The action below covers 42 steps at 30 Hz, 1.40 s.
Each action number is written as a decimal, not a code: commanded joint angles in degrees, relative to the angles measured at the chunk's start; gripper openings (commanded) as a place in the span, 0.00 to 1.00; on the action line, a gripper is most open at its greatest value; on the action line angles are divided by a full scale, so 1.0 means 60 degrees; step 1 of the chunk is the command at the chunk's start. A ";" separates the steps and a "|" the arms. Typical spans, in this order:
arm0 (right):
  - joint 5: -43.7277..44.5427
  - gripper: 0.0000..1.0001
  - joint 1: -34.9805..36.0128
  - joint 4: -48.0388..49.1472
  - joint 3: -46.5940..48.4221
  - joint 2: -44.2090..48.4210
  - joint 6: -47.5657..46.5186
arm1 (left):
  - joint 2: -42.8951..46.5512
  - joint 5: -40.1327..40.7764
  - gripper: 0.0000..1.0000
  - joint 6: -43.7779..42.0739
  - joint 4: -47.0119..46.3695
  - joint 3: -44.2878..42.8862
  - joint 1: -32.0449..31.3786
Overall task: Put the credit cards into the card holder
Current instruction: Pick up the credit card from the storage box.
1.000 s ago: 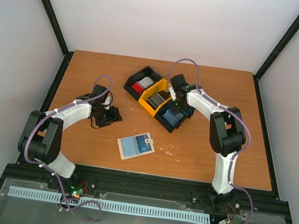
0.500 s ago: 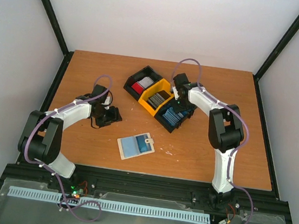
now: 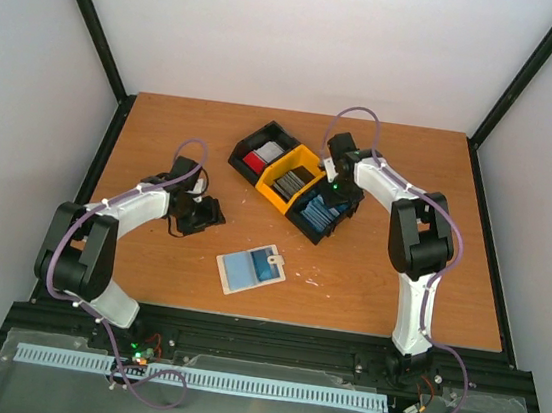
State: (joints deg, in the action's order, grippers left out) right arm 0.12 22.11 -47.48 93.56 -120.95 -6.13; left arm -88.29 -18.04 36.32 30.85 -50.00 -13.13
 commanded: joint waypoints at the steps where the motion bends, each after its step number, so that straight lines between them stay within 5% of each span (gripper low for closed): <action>1: 0.0122 0.46 -0.0176 -0.0241 0.0325 -0.0028 0.0119 | -0.0109 0.0042 0.66 -0.0178 -0.0127 -0.0294 0.0096; 42: 0.1927 0.26 -0.0174 0.0276 0.0489 0.0503 0.0182 | -0.0142 -0.0006 0.66 -0.0206 -0.0169 -0.0323 0.0094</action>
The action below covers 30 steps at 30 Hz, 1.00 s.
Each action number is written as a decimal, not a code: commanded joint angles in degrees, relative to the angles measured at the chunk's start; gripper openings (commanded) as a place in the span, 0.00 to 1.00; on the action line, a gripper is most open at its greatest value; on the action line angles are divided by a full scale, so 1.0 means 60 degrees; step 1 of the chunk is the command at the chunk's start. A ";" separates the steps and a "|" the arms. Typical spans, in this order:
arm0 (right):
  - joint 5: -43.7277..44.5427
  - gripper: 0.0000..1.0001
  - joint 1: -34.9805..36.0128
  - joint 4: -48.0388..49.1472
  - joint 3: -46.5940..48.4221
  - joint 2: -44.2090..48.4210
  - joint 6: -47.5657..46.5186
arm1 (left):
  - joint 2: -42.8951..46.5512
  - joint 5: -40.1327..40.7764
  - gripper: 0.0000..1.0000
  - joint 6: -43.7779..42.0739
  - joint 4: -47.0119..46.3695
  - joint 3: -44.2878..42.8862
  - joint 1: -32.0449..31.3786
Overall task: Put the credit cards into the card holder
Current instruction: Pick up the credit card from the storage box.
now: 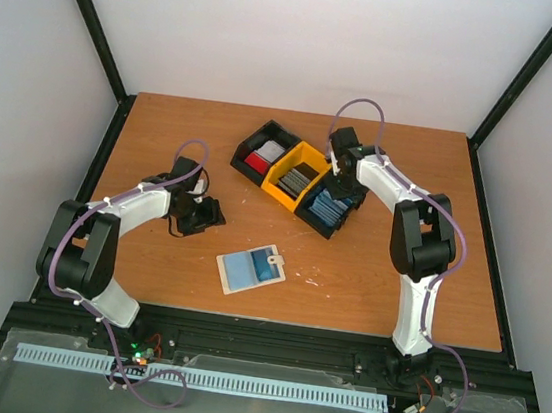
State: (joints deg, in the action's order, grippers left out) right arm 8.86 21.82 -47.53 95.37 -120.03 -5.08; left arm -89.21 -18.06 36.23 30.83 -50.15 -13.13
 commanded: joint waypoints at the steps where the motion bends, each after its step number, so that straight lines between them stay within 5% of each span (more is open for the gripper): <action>1: 0.0491 0.26 -0.0113 0.0323 0.0155 0.0345 -0.0033 | 0.0009 0.0005 0.66 -0.0193 -0.0171 -0.0293 0.0097; 30: 0.3653 0.08 0.0280 0.2885 -0.1189 0.0157 -0.2344 | 0.0070 -0.0092 0.66 -0.0295 -0.0246 -0.0222 0.0093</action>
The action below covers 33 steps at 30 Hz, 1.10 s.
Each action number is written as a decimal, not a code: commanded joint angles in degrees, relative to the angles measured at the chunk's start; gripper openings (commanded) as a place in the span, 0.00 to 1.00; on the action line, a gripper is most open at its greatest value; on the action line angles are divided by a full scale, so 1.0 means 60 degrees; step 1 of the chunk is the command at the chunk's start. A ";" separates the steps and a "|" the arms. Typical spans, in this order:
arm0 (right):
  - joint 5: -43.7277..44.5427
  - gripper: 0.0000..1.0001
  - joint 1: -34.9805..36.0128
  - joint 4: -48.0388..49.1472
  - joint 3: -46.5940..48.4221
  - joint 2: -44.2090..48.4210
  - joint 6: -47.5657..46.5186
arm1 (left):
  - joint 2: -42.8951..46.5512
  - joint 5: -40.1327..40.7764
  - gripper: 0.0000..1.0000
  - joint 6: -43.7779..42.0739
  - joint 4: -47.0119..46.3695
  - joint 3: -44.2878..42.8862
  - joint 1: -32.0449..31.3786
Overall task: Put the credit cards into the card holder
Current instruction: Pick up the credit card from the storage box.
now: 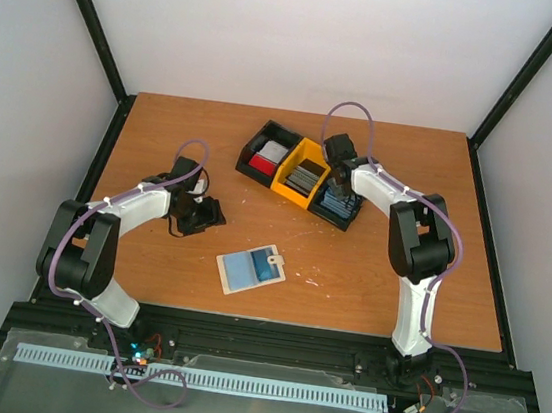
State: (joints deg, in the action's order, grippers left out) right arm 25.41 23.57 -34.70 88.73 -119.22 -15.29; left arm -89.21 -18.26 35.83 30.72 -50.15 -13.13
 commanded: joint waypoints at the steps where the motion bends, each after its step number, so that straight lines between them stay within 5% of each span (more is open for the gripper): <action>1: 0.0957 0.08 -0.0004 0.0841 -0.0077 -0.0043 -0.0791 | 0.0064 -0.0073 0.66 -0.0230 -0.0218 -0.0236 0.0095; 28: 0.0787 0.21 -0.0004 0.0892 0.0026 -0.0282 -0.1284 | 0.0095 -0.0031 0.66 -0.0259 -0.0268 -0.0199 0.0095; 33: 0.0971 0.30 -0.0004 0.0848 0.0182 -0.0190 -0.1052 | 0.0093 -0.0031 0.66 -0.0260 -0.0285 -0.0175 0.0096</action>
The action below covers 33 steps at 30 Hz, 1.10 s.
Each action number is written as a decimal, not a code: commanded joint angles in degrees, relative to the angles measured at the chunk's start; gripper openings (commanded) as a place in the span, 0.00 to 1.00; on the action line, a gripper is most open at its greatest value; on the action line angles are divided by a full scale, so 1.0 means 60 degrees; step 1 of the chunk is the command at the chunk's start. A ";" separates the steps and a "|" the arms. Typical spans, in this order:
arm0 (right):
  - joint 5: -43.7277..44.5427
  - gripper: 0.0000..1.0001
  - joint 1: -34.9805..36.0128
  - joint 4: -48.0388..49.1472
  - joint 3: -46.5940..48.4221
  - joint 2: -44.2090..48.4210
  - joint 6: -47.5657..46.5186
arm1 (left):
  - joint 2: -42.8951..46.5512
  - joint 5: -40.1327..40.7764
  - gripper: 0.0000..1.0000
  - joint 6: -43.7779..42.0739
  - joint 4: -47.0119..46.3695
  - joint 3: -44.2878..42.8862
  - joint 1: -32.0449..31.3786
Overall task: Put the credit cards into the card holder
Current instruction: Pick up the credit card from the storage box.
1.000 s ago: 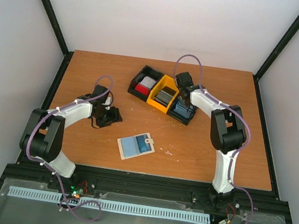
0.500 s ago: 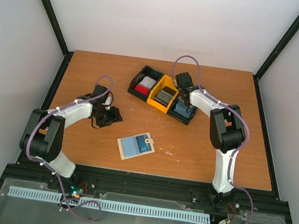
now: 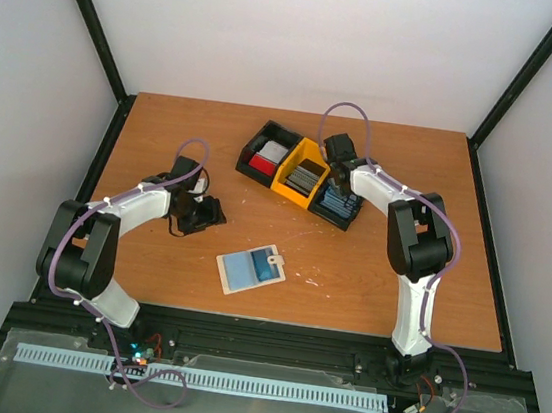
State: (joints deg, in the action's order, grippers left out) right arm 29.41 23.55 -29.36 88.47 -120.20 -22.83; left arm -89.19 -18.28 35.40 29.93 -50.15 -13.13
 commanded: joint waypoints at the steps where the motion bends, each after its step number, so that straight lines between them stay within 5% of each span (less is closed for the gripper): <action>1: 0.0316 0.31 0.0001 -0.0055 0.0239 -0.0021 0.0222 | 0.0092 -0.0018 0.66 -0.0187 -0.0155 -0.0168 0.0093; 18: 0.0187 0.20 -0.0014 -0.0164 0.0500 -0.0809 0.0007 | 0.0165 0.0031 0.66 -0.0186 -0.0112 -0.0134 0.0090; 22: 0.0180 0.05 -0.0004 -0.0201 0.0561 -0.0726 -0.0058 | 0.0221 0.0044 0.66 -0.0201 -0.0083 -0.0188 0.0093; 33: -0.1651 0.03 0.0190 -0.2019 0.0154 0.2386 0.1357 | 0.0583 -0.0259 0.69 -0.0180 -0.0219 -0.0144 0.0093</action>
State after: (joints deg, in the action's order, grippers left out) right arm 25.80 24.12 -35.88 89.58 -116.05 -21.12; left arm -87.70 -18.55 35.33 29.76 -50.15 -13.13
